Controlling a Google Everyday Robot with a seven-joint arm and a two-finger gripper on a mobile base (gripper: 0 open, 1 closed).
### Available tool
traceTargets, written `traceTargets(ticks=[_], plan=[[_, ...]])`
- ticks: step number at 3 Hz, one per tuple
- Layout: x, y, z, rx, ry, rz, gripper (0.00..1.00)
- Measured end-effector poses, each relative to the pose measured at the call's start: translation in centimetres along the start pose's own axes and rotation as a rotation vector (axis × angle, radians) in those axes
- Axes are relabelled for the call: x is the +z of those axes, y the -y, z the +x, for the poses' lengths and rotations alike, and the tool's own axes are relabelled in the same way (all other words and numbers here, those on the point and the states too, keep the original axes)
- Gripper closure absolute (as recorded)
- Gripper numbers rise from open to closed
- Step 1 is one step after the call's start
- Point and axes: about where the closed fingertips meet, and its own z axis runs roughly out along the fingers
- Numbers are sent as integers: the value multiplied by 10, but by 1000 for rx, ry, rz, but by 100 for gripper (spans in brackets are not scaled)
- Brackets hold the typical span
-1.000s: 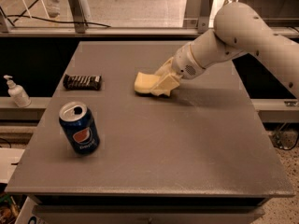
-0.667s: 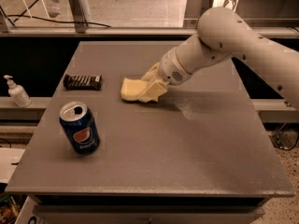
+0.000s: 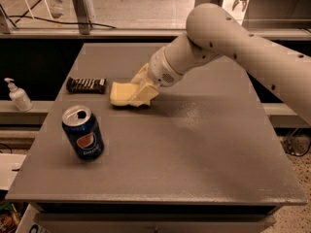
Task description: Move sponge near rxbar chocolate
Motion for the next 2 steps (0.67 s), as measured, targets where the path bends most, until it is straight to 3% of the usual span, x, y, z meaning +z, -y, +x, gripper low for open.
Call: traceTargets(ticks=[1, 2], plan=[[7, 2, -34, -129, 7, 29, 100], [8, 9, -45, -196, -7, 63, 100]])
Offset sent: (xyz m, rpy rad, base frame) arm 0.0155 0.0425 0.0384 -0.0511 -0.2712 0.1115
